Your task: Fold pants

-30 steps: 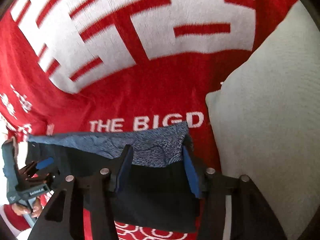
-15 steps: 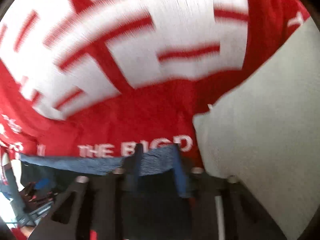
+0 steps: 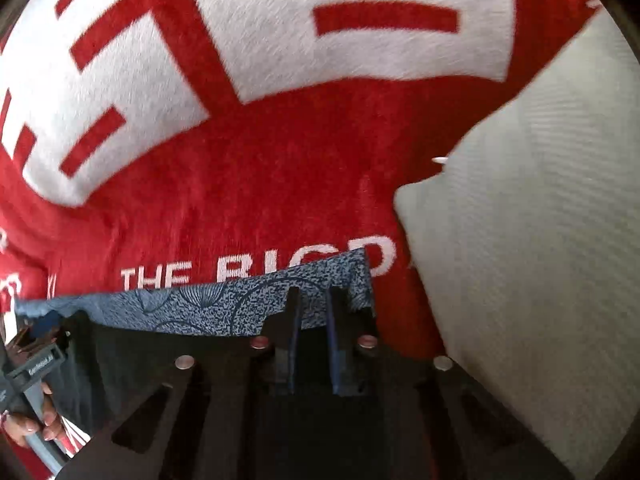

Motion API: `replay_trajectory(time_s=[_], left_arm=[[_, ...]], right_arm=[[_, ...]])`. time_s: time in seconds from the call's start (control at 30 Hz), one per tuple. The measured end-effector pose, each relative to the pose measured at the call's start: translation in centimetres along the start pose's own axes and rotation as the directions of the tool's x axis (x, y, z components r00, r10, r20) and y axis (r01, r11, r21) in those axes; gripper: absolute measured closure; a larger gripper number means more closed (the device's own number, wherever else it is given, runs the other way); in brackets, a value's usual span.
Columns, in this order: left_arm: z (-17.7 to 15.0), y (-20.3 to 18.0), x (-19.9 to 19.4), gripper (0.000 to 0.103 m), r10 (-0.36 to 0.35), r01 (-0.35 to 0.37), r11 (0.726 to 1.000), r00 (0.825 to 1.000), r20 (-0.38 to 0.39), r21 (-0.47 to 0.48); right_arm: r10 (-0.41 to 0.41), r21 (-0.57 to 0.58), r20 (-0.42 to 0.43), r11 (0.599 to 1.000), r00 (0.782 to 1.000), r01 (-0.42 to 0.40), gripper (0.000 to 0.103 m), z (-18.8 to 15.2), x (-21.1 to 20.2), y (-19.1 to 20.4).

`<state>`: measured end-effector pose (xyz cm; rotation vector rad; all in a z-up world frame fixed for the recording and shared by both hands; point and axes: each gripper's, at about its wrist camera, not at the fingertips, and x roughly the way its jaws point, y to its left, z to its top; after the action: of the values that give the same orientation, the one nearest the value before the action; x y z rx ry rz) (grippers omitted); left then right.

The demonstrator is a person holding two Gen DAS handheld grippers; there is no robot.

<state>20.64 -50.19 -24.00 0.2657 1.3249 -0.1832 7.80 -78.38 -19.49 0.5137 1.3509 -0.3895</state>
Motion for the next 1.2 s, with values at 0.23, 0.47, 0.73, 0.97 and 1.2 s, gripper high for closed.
replay_trajectory(time_s=[0.23,0.47,0.73,0.97,1.2], left_arm=[[-0.4,5.8,-0.6,0.01,0.092,-0.094,0.993,0.995,-0.032,-0.077],[-7.1,8.6,-2.7,0.01,0.134,-0.135,0.991,0.989,-0.063,-0.013],[-11.6,11.4,-3.8,0.01,0.035,-0.037,0.999,0.996,-0.078,-0.028],[-12.8,17.1,-4.5,0.01,-0.026,0.028,0.999,0.997,-0.073,0.033],[-13.8,24.7,-4.1,0.01,-0.038,0.039,0.999,0.997,-0.062,0.03]], right_arm=[[-0.025,-0.088,0.008,0.996,1.0,0.025,0.052,-5.4,-2.7,1.2],[-0.053,-0.089,0.009,0.995,0.999,0.054,0.052,-9.9,-4.4,1.6],[0.012,0.039,-0.024,0.999,1.0,-0.011,0.048,-16.8,-8.1,2.8],[0.126,0.089,-0.067,0.989,0.99,-0.12,0.046,-22.7,-7.9,9.9],[0.297,0.089,-0.085,0.953,0.951,-0.29,0.04,-23.8,-4.5,19.9]])
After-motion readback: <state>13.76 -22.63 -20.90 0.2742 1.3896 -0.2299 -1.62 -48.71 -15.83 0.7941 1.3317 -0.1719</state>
